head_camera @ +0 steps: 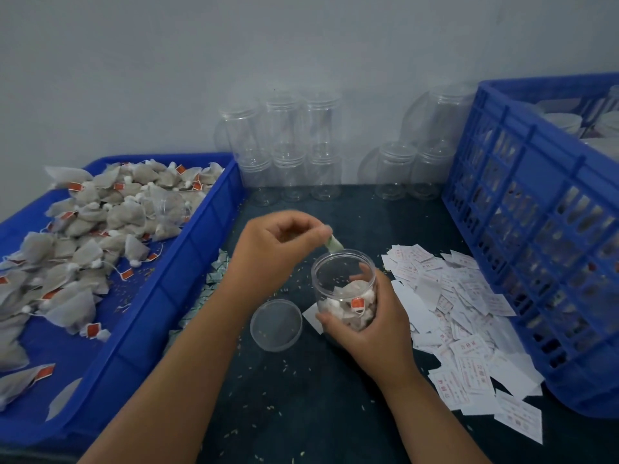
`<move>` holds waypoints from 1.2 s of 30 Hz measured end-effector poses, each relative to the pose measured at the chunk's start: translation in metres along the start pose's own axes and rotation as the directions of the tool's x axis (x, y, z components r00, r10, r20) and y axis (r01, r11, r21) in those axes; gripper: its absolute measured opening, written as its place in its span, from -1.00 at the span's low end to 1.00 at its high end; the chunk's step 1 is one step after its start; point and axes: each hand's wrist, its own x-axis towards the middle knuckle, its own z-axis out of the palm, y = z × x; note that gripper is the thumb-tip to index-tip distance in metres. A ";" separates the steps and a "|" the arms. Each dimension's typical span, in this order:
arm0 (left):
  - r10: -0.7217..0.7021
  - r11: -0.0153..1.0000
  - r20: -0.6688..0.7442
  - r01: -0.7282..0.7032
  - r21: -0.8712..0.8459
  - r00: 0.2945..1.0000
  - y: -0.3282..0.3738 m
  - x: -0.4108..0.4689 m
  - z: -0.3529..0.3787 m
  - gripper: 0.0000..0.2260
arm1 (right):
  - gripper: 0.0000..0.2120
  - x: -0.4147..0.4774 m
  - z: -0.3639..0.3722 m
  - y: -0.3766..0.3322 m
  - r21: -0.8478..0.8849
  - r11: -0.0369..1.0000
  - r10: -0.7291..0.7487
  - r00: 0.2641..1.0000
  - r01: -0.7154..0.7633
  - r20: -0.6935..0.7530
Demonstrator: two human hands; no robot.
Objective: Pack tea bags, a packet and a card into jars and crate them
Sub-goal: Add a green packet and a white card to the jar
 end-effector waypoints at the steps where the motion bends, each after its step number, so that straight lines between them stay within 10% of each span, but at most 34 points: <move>1: 0.024 0.992 0.072 -0.032 0.120 0.997 0.001 -0.004 0.000 -0.96 | -0.21 -0.001 -0.001 -0.001 0.001 1.000 -0.011 1.000 0.011 -0.002; 6: -0.127 0.901 0.249 0.007 0.434 0.960 -0.009 -0.010 0.005 -0.89 | -0.12 -0.006 -0.003 -0.003 -0.022 0.997 -0.076 0.997 0.076 0.003; 10: -0.035 0.959 -0.094 0.060 0.277 0.995 -0.025 -0.018 0.009 -0.92 | -0.16 -0.007 -0.004 -0.006 0.001 0.994 -0.108 0.993 0.108 -0.055; 14: -0.289 0.679 0.174 0.073 0.731 0.941 -0.064 -0.038 0.021 -0.78 | -0.17 -0.003 -0.006 -0.004 0.021 0.997 -0.074 0.982 0.079 -0.172; 18: -0.242 0.529 0.231 -0.072 0.845 0.942 -0.091 -0.059 0.038 -0.61 | -0.24 0.002 -0.011 -0.007 0.040 0.998 -0.043 0.963 0.055 -0.265; 28: -0.198 0.908 -0.157 0.241 0.344 0.968 -0.067 -0.045 0.031 -0.87 | -0.23 -0.001 -0.008 0.000 0.057 0.995 -0.069 0.987 0.078 -0.144; 32: 0.085 0.979 -0.350 -0.013 0.203 0.933 -0.021 -0.038 0.018 -0.91 | -0.24 -0.003 -0.006 0.000 0.032 0.998 -0.055 0.997 0.057 -0.047; 36: 0.415 0.753 0.107 -0.406 0.518 0.904 0.007 -0.038 0.015 -0.80 | -0.23 -0.004 -0.006 0.001 0.005 0.999 -0.048 0.999 0.048 -0.016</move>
